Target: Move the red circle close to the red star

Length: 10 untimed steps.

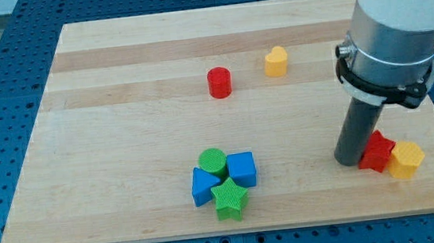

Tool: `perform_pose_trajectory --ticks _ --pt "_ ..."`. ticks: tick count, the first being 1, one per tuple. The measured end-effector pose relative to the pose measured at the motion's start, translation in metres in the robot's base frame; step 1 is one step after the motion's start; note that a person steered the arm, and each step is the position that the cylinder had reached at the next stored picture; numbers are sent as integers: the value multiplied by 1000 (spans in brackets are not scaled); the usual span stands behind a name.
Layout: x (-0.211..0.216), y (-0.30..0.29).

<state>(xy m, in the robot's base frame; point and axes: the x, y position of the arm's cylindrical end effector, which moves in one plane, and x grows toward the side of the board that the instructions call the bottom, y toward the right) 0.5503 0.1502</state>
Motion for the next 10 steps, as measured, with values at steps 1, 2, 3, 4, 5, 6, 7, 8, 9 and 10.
perform_pose_trajectory --ticks 1,2,3,4,5,6,7,8,9,10 --pt "4 0" --pt "5 -1" --pt "-21 -5" --pt "-58 -6" --pt "-95 -33" --pt "-133 -69" --pt "-163 -99" --pt "-177 -131" --pt "-179 -164" --pt "-179 -183"
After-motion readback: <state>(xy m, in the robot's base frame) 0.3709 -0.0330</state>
